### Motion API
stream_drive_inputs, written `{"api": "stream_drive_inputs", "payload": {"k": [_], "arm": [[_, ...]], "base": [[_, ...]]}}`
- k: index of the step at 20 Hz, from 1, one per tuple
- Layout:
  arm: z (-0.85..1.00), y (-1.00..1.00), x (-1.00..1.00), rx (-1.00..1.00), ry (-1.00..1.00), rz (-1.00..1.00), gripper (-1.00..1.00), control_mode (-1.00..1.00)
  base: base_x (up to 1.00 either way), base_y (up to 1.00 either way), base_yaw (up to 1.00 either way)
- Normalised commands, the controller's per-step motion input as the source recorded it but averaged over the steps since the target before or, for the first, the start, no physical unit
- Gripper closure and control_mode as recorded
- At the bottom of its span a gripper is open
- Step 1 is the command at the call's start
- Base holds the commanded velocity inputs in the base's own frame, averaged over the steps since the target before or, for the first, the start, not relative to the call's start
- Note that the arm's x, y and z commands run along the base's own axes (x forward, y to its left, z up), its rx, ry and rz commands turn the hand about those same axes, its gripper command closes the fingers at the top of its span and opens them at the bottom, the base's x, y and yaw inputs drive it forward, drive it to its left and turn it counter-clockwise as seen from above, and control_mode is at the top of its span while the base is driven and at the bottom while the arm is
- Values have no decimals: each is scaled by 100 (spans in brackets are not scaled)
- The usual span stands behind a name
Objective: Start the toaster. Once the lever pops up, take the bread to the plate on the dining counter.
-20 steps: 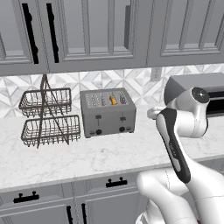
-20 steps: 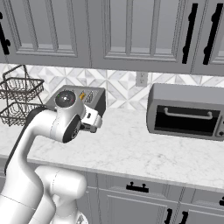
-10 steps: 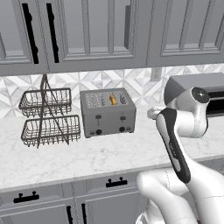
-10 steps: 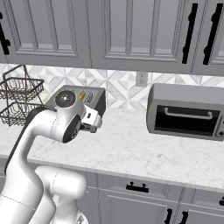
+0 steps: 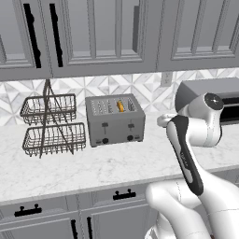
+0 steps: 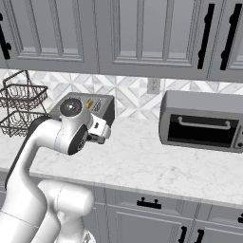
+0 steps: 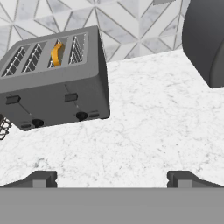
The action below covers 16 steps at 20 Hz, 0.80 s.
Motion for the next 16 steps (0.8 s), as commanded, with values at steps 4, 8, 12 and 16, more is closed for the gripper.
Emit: {"api": "stream_drive_inputs", "payload": {"k": [4,8,12,16], "arm": [[0,0,0,0,0,0,-100,-100],[0,0,0,0,0,0,-100,-100],[0,0,0,0,0,0,-100,-100],[0,0,0,0,0,0,-100,-100]], "base": [[0,0,0],[0,0,0],[0,0,0],[0,0,0]]}}
